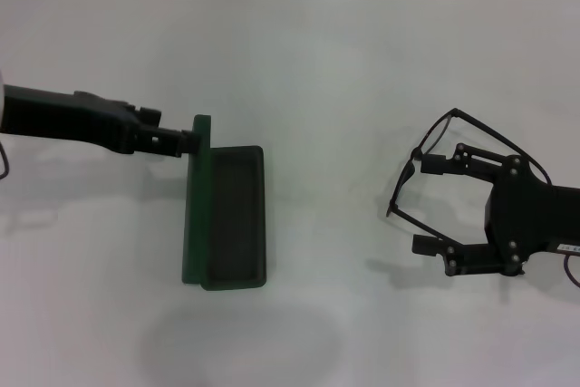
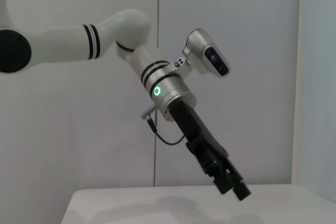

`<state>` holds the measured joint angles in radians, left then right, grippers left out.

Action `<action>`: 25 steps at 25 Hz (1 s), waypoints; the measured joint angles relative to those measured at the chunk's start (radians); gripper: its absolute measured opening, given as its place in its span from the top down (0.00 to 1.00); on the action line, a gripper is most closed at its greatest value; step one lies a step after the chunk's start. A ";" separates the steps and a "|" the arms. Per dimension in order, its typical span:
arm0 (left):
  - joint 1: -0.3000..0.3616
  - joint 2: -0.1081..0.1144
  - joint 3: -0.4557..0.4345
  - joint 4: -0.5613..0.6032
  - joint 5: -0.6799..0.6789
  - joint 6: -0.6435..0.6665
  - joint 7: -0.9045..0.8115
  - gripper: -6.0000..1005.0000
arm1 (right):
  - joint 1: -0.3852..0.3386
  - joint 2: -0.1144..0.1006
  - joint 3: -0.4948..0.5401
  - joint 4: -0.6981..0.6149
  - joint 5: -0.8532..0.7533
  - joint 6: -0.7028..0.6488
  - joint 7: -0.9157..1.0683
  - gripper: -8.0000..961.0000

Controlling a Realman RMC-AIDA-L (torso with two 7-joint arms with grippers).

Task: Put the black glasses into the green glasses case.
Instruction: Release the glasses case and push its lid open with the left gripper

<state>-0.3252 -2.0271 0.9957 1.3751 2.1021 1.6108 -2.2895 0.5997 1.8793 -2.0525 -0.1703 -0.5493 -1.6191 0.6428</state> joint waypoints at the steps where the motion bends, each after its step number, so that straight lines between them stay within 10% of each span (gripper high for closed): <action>1: 0.000 -0.009 0.001 0.024 0.029 0.017 -0.029 0.14 | 0.000 0.000 0.000 0.000 0.000 0.000 -0.002 0.08; 13: -0.067 -0.060 0.027 0.028 0.230 0.058 -0.179 0.15 | 0.007 0.000 0.000 0.000 0.002 0.001 -0.008 0.08; 25: -0.131 -0.061 0.100 -0.019 0.324 0.043 -0.280 0.17 | 0.001 0.006 0.000 -0.007 -0.003 0.001 -0.008 0.08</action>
<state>-0.4564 -2.0877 1.0953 1.3562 2.4264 1.6542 -2.5699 0.6009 1.8849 -2.0525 -0.1774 -0.5521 -1.6183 0.6350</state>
